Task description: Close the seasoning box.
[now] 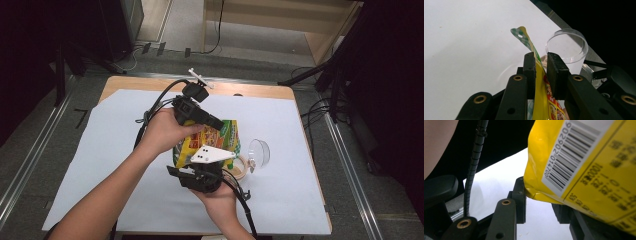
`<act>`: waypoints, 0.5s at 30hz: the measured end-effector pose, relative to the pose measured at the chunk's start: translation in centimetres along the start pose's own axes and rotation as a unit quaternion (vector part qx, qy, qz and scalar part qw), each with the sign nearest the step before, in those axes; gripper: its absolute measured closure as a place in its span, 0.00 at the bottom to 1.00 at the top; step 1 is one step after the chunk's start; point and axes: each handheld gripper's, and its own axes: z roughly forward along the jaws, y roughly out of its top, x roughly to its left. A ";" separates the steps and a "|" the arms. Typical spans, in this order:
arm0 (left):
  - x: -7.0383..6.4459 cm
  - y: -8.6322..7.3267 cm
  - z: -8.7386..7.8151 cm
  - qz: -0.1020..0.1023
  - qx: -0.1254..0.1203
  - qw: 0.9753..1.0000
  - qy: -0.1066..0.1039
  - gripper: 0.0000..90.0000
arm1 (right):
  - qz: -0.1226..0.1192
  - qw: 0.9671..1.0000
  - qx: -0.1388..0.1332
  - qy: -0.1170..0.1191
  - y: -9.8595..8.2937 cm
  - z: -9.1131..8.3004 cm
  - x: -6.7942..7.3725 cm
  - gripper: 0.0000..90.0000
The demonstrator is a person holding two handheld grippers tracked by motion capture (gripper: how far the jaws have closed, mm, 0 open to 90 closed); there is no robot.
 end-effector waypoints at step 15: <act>0.6 -1.0 -0.2 -0.005 -0.008 1.000 -0.016 0.86 | -0.008 1.000 0.007 0.000 -0.5 0.4 0.2 0.76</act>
